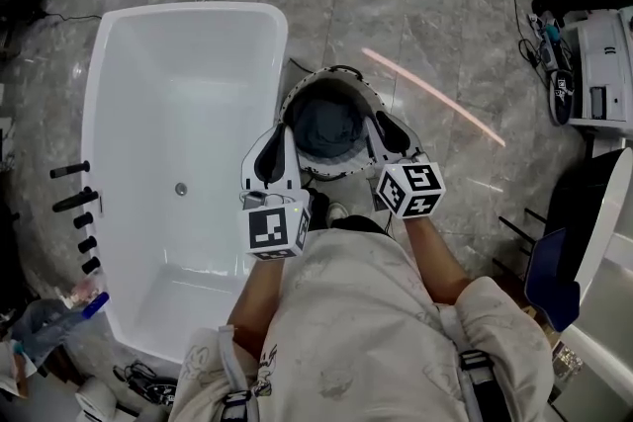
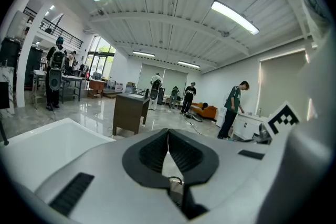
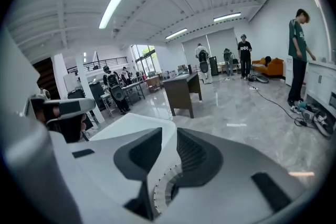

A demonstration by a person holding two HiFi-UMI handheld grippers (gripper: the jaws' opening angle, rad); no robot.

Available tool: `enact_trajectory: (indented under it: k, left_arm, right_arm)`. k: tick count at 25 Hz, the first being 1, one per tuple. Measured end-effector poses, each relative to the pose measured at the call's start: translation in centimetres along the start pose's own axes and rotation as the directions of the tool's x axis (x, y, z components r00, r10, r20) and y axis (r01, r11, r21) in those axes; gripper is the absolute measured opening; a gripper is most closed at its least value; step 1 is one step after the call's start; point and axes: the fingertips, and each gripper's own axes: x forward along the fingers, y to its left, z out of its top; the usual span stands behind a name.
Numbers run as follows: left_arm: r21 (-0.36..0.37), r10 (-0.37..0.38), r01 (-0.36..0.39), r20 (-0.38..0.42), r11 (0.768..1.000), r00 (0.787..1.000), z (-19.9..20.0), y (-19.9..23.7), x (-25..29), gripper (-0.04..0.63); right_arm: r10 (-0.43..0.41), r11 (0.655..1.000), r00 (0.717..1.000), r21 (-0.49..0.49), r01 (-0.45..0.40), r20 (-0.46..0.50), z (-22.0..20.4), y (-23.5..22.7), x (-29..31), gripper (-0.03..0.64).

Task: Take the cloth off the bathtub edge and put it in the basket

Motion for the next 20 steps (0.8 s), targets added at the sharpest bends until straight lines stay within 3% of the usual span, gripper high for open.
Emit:
enact_trajectory:
  k: [5, 11, 16, 20]
  left_arm:
    - [0.023, -0.001, 0.000, 0.031, 1.000, 1.000, 1.6, -0.8, -0.8, 0.005]
    - [0.073, 0.018, -0.024, 0.088, 0.997, 0.996, 4.3, -1.3, -1.2, 0.005]
    - [0.125, 0.022, -0.042, 0.152, 0.991, 0.988, 7.4, -1.5, -1.6, 0.005]
    - [0.156, 0.026, -0.060, 0.212, 0.986, 0.977, 10.0, -1.8, -2.7, 0.005]
  right_arm:
    - [0.009, 0.996, 0.991, -0.084, 0.002, 0.133, 5.0, 1.2, -2.5, 0.069]
    - [0.018, 0.987, 0.959, -0.159, 0.029, 0.285, 10.5, 1.8, -5.4, 0.067]
    - [0.027, 0.958, 0.911, -0.271, 0.094, 0.413, 15.1, 2.2, -7.2, 0.067]
    - [0.043, 0.955, 0.865, -0.274, 0.111, 0.500, 18.8, 2.8, -9.2, 0.067]
